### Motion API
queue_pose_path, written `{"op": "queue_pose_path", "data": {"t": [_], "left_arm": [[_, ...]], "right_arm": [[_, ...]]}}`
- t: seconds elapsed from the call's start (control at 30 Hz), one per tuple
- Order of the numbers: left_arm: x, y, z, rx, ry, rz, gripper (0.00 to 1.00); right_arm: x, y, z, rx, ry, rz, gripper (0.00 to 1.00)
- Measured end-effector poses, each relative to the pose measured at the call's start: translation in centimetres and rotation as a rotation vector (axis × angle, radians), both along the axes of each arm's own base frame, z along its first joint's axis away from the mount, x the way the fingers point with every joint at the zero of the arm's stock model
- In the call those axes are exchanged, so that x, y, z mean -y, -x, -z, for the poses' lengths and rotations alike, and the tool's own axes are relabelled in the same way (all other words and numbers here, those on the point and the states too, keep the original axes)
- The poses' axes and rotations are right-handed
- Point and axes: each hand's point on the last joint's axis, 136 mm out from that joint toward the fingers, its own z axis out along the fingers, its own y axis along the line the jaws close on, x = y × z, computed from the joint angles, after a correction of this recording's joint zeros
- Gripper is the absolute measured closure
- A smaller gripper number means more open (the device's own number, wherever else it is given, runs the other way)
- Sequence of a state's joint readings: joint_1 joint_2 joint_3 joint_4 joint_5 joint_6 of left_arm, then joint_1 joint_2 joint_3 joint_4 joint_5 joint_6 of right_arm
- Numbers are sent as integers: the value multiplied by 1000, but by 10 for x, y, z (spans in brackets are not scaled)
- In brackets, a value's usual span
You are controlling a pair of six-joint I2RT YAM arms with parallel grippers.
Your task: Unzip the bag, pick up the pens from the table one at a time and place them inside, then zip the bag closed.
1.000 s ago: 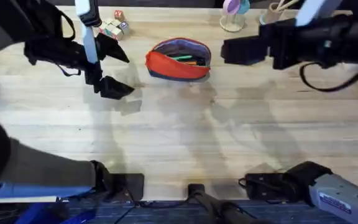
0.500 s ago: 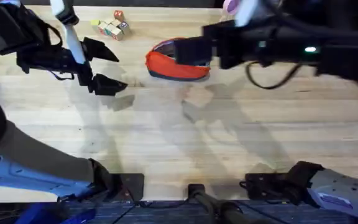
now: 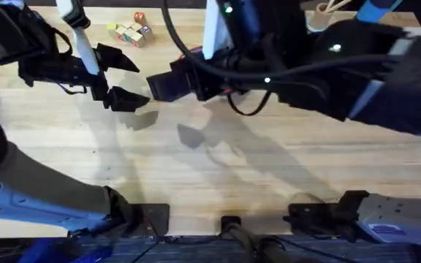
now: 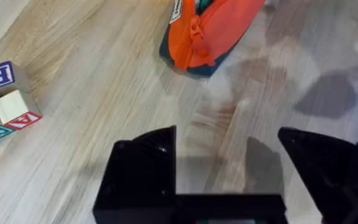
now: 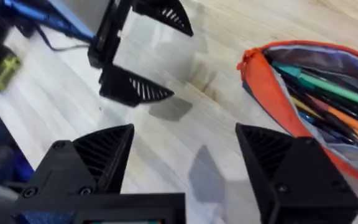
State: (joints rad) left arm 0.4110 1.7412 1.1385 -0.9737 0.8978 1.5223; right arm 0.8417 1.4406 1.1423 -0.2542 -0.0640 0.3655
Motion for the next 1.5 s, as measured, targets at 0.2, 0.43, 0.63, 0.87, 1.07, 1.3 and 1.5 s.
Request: {"op": "queue_pose_path", "data": {"t": [0.2, 0.43, 0.63, 0.87, 1.07, 1.3, 1.5], "left_arm": [[0, 0, 0, -2, 1, 0, 8], [0, 0, 0, -2, 1, -1, 8], [0, 0, 0, -4, 2, -2, 8], [0, 1, 0, -8, 3, -2, 8], [0, 1, 0, -7, 4, -2, 8], [0, 1, 0, -7, 4, -2, 8], [0, 1, 0, -7, 3, -2, 8]], "right_arm": [[-16, -15, 7, -26, -68, 47, 4], [-40, -36, 28, -28, -122, 71, 4], [-46, -53, 52, -39, -125, 139, 4], [-51, -65, 76, -50, -122, 187, 4], [-51, -76, 84, -39, -135, 243, 4], [-54, -83, 97, -32, -135, 262, 4], [-51, -90, 105, -12, -119, 303, 4]]}}
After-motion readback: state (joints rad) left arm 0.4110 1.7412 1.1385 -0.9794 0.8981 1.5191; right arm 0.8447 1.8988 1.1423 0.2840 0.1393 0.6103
